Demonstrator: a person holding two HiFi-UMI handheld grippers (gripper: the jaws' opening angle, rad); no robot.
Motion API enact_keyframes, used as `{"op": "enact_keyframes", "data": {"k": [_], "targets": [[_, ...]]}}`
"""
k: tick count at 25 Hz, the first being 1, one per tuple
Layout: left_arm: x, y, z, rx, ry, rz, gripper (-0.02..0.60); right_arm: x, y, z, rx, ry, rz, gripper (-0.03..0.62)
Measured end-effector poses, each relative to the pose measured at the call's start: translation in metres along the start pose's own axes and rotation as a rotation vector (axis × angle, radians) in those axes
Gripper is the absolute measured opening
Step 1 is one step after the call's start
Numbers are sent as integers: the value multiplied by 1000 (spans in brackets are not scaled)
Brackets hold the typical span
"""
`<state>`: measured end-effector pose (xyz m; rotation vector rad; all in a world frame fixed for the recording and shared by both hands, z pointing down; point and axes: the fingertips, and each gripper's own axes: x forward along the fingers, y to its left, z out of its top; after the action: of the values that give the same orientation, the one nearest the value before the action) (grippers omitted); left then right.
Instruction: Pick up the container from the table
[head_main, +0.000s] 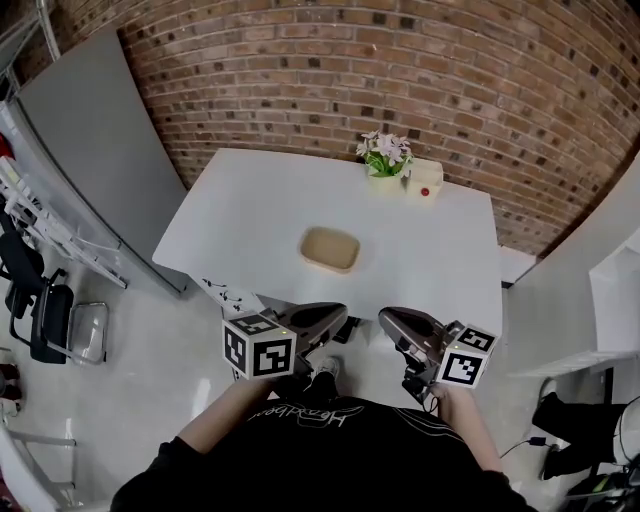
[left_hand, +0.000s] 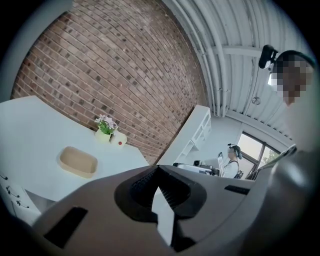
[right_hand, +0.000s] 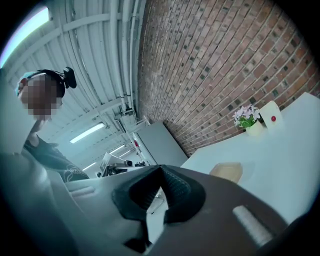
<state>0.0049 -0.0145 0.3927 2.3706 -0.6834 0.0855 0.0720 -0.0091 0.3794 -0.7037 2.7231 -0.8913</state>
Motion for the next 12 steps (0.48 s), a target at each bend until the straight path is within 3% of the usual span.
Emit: {"op": "enact_keyframes", "data": {"k": [12], "targets": [[29, 108, 49, -100, 24, 47, 3, 56, -95, 24, 92, 20, -119, 5]]}}
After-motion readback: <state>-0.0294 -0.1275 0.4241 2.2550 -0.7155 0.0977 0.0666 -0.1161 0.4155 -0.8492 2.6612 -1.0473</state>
